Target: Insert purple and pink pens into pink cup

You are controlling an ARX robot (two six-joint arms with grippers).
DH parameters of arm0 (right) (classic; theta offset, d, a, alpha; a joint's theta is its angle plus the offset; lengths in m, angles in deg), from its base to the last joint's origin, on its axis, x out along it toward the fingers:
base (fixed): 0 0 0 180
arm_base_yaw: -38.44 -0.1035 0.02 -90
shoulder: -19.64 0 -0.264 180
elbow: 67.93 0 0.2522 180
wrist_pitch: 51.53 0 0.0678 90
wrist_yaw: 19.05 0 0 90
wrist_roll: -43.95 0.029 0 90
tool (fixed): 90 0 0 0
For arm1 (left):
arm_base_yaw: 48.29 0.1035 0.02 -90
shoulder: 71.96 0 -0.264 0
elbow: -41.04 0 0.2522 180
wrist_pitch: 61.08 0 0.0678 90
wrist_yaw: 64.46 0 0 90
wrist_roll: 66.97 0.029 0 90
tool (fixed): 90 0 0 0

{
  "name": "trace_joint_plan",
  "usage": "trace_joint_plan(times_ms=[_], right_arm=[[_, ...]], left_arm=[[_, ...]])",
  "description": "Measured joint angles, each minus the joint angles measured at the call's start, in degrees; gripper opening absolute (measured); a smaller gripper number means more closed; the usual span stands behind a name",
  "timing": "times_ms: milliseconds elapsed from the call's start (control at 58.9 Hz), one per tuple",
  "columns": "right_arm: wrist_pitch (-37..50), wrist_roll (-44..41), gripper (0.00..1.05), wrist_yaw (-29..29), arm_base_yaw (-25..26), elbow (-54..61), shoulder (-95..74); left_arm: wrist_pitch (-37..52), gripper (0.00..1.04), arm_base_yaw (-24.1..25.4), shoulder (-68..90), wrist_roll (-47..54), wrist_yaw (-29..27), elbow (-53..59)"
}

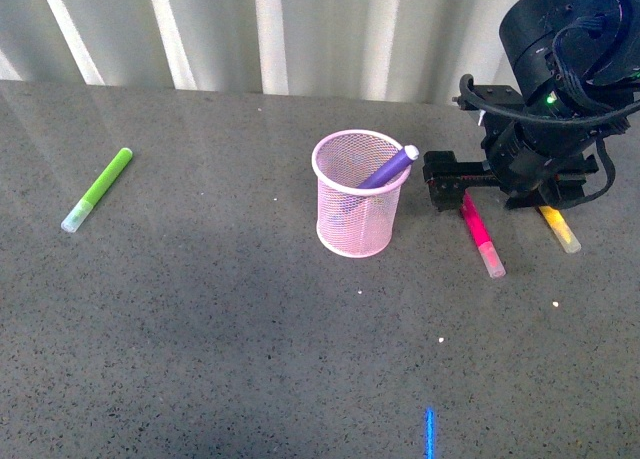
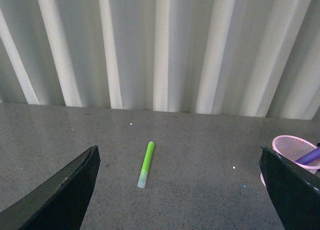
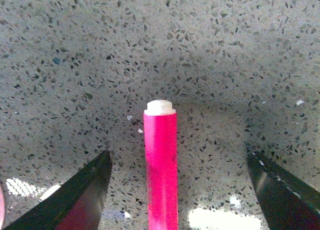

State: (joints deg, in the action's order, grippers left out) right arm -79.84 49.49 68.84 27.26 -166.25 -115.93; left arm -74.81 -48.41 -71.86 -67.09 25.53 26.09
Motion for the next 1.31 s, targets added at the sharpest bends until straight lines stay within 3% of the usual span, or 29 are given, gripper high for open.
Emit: trace_joint_plan(times_ms=[492, 746, 882, 1018, 1306], right_arm=[[2.8, 1.4, 0.12, -3.4, -1.8, 2.8, 1.1], [6.6, 1.7, 0.11, -1.4, -1.4, 6.2, 5.0], [9.7, -1.6, 0.11, 4.0, -1.4, 7.7, 9.4], [17.9, -8.2, 0.11, 7.0, -2.4, 9.9, 16.1], [41.8, -15.0, 0.11, 1.8, -10.9, 18.1, 25.3]], left_arm=[[0.0, 0.98, 0.0, 0.0, 0.0, 0.0, 0.0], [0.0, 0.98, 0.0, 0.0, 0.0, 0.0, 0.0], [0.0, 0.98, 0.0, 0.0, 0.0, 0.0, 0.0], [0.0, 0.98, 0.0, 0.0, 0.0, 0.0, 0.0], [0.0, 0.98, 0.0, 0.0, 0.0, 0.0, 0.0]])
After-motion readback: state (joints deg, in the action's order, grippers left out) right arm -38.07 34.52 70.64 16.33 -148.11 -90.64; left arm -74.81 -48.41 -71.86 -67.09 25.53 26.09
